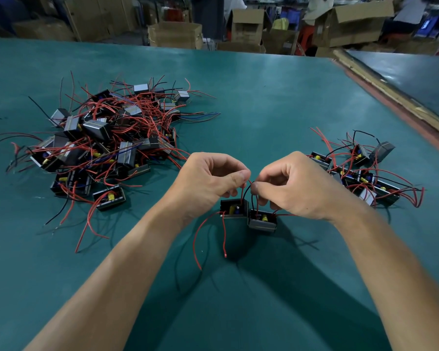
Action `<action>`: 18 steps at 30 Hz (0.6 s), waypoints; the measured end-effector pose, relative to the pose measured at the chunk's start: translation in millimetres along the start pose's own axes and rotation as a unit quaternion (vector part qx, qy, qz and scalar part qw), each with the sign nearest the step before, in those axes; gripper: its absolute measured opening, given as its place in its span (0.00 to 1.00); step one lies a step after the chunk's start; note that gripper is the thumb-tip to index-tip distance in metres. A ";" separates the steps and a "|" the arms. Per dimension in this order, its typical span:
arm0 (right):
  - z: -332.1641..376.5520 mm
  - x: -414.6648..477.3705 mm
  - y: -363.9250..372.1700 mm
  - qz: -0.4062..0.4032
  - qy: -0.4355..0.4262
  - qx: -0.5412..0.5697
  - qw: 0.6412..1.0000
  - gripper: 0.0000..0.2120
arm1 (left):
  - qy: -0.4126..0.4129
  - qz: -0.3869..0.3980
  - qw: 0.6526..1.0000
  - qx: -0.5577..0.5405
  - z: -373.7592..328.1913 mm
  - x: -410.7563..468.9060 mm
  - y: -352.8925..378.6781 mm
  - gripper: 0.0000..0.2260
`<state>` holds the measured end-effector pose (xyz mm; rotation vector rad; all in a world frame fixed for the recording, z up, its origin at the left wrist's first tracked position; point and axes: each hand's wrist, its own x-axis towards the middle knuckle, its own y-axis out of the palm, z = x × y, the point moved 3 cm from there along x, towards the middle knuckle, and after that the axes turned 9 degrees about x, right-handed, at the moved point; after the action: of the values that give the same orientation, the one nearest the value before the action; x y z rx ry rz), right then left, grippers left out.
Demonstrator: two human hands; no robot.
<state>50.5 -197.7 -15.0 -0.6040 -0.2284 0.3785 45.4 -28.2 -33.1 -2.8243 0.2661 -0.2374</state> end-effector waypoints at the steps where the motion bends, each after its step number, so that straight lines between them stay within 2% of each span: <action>1: 0.0 -0.3 0.0 -0.002 0.001 0.000 1.000 0.11 | 0.000 -0.001 1.000 -0.002 -0.2 0.0 0.2 0.03; 11: -0.4 0.0 -2.0 -0.008 0.007 -0.005 1.000 0.13 | -0.011 -0.006 1.000 -0.011 -0.2 -0.5 -0.6 0.03; 18: -1.2 -0.6 -0.9 -0.005 0.012 -0.005 1.000 0.12 | -0.019 0.010 1.000 0.002 1.2 -0.7 -0.1 0.07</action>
<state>50.6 -199.3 -15.5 -0.6173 -0.2105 0.3599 45.0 -27.7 -34.3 -2.8183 0.2852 -0.1804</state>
